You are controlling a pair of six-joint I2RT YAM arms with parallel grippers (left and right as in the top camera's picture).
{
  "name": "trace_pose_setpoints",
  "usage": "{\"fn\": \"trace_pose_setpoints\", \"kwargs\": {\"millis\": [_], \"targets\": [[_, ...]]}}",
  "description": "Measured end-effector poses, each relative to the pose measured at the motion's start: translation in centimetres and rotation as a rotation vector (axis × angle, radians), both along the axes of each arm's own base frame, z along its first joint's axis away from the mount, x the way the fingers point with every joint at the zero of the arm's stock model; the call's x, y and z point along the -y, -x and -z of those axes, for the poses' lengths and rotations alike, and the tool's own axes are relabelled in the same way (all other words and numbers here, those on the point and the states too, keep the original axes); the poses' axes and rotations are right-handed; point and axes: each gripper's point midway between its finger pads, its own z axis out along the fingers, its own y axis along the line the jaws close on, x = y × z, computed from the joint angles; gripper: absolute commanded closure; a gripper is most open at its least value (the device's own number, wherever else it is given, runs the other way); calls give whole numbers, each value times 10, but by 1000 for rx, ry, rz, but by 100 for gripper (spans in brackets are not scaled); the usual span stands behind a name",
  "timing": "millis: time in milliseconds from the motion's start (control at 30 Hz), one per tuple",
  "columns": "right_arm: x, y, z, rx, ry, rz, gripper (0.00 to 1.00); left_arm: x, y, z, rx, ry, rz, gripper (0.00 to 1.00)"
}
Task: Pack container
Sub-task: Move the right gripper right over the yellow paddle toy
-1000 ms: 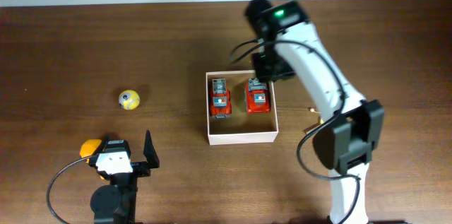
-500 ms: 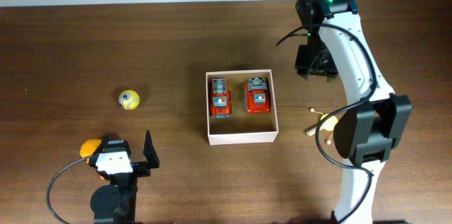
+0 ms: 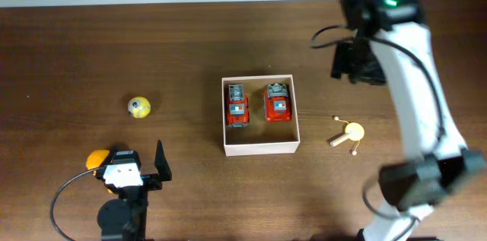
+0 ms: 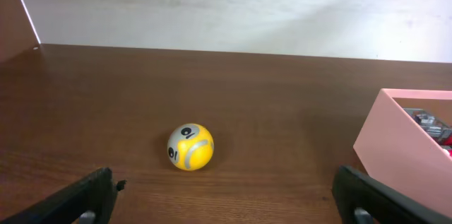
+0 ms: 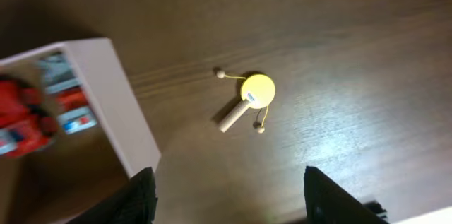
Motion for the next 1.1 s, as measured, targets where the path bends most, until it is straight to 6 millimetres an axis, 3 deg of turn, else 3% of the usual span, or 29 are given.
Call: {"fn": "trace_pose_setpoints", "kwargs": {"millis": [100, 167, 267, 367, 400, 467, 633, 867, 967, 1100], "targets": [[12, 25, -23, 56, -11, 26, 38, 0, 0, 0, 0, 0, 0, 1], [24, 48, -17, 27, -7, 57, 39, 0, 0, 0, 0, 0, 0, 1], [37, 76, 17, -100, 5, 112, 39, 0, 0, 0, 0, 0, 0, 1], [40, 87, 66, -214, 10, 149, 34, 0, 0, 0, 0, 0, 0, 1], [39, 88, 79, -230, 4, 155, 28, 0, 0, 0, 0, 0, 0, 1], [35, 86, 103, -238, -20, 168, 1, 0, 0, 0, 0, 0, 0, 1], [17, 66, 154, -150, -135, 185, 1, 0, 0, 0, 0, 0, 0, 1], [0, 61, 195, -100, -258, 264, 1, 0, 0, 0, 0, 0, 0, 1], [-2, 64, 205, -97, -279, 312, 19, 0, 0, 0, 0, 0, 0, 1], [-2, 60, 209, -72, -289, 394, 33, 0, 0, 0, 0, 0, 0, 1]]}}
